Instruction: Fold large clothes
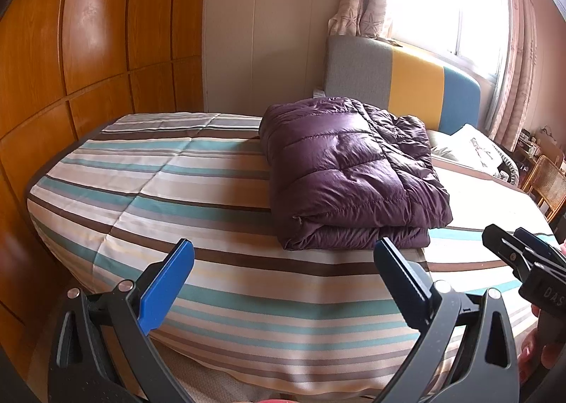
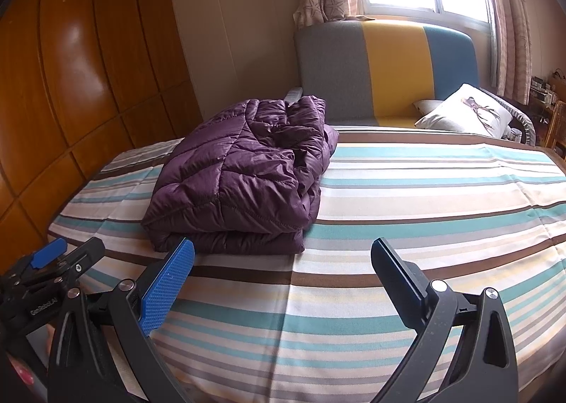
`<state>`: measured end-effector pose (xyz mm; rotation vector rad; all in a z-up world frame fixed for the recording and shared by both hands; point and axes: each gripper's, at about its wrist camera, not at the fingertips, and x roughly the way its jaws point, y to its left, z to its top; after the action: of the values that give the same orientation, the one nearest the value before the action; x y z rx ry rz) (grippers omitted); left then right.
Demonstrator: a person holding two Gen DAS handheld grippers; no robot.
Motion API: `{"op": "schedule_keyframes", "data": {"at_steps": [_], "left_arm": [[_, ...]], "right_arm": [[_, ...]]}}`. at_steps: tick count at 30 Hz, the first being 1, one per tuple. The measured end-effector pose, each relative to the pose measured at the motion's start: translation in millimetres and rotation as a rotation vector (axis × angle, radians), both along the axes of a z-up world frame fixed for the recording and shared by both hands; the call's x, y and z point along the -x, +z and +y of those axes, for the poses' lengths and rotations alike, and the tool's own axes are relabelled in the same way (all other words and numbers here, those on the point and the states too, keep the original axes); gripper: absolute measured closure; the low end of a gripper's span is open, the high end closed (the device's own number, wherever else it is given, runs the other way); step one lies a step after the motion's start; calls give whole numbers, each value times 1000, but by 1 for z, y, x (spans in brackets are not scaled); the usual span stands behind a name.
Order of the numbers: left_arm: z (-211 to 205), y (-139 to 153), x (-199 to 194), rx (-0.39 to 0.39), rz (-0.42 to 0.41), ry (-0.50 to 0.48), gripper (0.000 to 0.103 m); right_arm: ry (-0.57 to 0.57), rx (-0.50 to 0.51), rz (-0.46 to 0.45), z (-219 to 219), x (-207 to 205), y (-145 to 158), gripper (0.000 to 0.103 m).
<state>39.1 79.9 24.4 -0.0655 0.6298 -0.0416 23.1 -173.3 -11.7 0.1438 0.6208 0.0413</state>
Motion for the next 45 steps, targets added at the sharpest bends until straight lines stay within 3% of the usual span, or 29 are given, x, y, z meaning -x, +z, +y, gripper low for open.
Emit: {"op": "schedule_keyframes", "data": {"at_steps": [14,22,29,33,38,45], "left_arm": [[-4,-1,0,-44,-10,3,2],[2,-11,-10,-9,55,4,2],[16,-27,-30,-49,108,34,2],[42,-41,-63,-77,129,109,2],[100,-63,-155,-83,225,199,2],[172,-91,-271,-164,329,319,2]], "right_arm": [[2,-2,18,0,-2,-4,3],[-3,-10,35,-3,-4,-10,3],[-64,-27,107,-26,-18,-32,3],[-202,-53,194,-77,-39,-54,3],[-469,43,272,-180,-87,-68,3],[-800,80,383,-324,-132,-89,3]]}}
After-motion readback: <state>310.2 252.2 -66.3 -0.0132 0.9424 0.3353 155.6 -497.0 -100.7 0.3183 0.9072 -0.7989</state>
